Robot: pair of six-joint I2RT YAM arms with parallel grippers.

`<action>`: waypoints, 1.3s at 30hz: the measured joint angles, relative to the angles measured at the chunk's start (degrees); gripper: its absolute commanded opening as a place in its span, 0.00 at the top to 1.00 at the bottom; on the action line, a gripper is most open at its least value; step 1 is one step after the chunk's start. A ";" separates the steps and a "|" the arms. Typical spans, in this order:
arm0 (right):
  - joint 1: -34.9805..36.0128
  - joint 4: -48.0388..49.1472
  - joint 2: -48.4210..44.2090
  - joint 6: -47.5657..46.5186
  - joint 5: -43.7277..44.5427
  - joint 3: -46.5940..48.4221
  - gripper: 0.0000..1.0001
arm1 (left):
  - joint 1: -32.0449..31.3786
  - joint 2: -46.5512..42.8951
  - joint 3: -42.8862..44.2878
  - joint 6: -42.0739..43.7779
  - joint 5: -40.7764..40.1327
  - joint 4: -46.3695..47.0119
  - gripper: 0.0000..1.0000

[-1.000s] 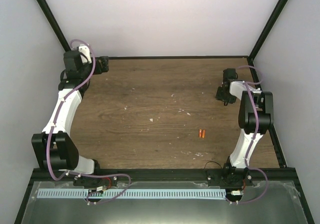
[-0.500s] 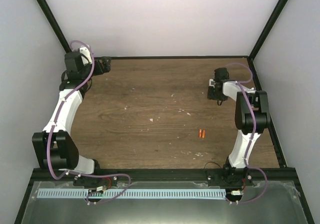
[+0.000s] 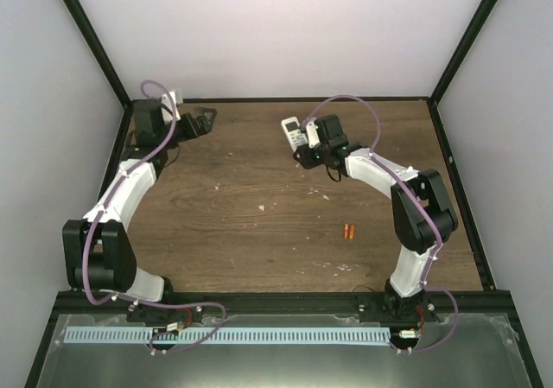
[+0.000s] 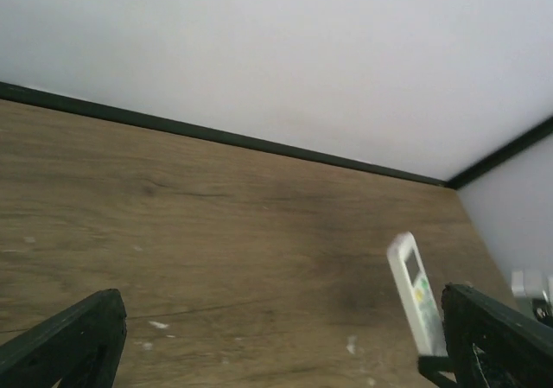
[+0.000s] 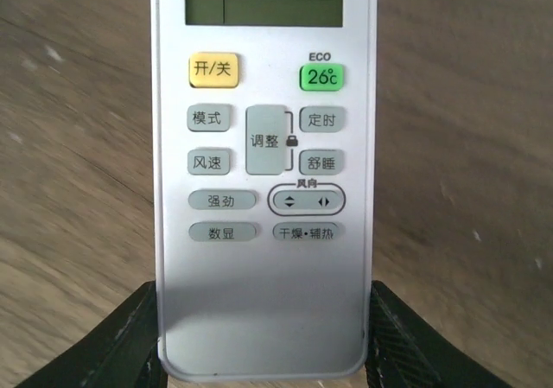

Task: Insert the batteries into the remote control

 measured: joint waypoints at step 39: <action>13.77 -0.76 -0.98 -5.01 -8.79 12.35 0.75 | -12.92 5.42 -4.52 -10.34 6.60 15.30 0.46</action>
